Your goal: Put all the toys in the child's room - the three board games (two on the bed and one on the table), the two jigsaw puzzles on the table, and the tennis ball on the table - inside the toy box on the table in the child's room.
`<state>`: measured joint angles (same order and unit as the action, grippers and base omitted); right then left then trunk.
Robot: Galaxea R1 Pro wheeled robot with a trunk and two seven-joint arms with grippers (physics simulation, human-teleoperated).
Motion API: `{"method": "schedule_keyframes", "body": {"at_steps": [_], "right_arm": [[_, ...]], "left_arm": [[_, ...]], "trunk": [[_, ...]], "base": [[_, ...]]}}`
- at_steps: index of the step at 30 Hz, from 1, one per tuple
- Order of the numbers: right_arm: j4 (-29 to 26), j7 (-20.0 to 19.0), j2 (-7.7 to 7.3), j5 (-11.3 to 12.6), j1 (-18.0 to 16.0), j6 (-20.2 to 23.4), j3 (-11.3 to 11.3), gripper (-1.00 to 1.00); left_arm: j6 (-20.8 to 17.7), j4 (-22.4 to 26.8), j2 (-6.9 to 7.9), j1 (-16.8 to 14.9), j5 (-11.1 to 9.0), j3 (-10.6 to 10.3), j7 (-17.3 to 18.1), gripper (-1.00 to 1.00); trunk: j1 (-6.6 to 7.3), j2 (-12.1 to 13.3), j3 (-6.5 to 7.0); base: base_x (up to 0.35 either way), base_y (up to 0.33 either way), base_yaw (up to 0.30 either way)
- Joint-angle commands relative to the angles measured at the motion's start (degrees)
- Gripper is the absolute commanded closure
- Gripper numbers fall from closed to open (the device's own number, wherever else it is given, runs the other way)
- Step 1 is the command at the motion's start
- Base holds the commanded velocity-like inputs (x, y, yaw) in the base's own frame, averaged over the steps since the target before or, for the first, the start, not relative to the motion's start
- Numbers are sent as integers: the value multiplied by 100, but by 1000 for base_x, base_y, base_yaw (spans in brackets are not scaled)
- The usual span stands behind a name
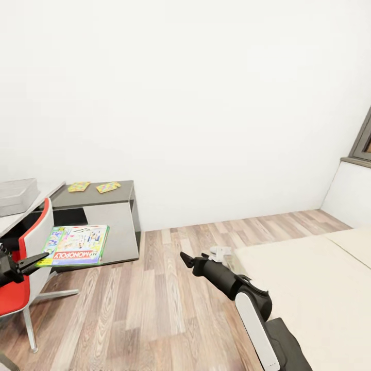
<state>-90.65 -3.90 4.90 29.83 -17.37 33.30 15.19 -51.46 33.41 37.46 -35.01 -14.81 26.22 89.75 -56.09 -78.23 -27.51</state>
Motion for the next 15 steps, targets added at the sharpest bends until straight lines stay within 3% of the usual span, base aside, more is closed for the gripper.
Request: {"method": "schedule_keyframes", "body": {"at_steps": [1, 5, 15], "right_arm": [[-5, -14, 2, 2, -3, 29, -7, -100], [-5, -21, 2, -3, -3, 28, -7, -100], [-5, -21, -2, -1, -3, -22, -7, -100]], "left_arm": [[-58, -1, 0, -6, -4, 5, 25, 100], [-63, -1, -6, -6, -10, 2, 25, 100], [-58, -1, -11, -6, -14, -11, 25, 100]], "trunk": [[0, -4, -6], [66, 117, 48], [285, 518, 227]], "base": [[16, 5, 287], [6, 2, 198], [1, 0, 20]]}}
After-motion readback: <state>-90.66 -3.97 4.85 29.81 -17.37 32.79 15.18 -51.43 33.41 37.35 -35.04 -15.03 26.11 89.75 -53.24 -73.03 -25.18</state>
